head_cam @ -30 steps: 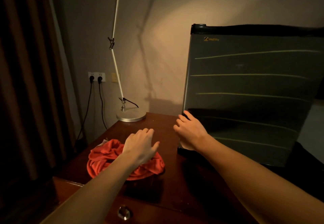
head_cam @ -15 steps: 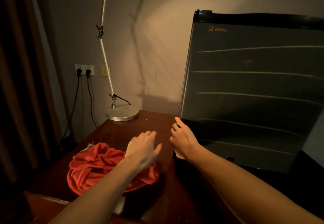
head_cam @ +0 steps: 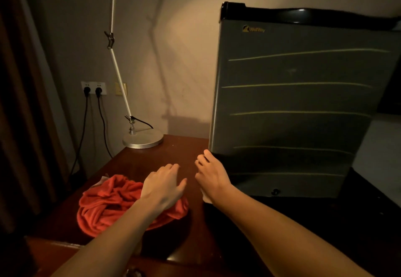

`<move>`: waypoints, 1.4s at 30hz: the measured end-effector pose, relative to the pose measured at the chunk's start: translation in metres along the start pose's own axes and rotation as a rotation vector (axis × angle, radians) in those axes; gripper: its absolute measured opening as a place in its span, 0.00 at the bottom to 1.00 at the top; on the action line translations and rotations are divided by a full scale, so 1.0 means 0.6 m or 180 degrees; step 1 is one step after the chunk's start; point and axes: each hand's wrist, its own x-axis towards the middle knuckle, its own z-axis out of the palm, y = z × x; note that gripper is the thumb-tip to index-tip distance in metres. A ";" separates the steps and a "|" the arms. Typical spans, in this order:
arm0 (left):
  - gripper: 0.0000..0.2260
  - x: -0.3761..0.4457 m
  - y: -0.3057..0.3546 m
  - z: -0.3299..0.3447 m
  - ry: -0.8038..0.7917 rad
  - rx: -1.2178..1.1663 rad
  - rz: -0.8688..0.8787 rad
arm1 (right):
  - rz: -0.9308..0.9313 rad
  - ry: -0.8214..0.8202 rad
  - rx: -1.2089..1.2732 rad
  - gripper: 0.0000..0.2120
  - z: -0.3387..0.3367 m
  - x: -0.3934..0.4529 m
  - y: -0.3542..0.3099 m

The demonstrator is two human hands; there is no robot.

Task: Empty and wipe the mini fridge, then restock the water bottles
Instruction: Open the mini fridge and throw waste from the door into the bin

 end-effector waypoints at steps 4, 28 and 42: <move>0.22 -0.036 0.014 -0.018 0.0024 -0.0028 0.0022 | 0.0048 0.0029 0.0145 0.25 -0.027 -0.053 -0.022; 0.21 -0.185 0.263 -0.087 -0.0224 -0.0065 0.1127 | 0.1344 0.0701 0.1498 0.17 -0.052 -0.443 -0.064; 0.25 -0.162 0.432 -0.058 -0.0065 -0.0253 0.1938 | 0.2578 0.0334 0.1542 0.41 0.057 -0.568 0.016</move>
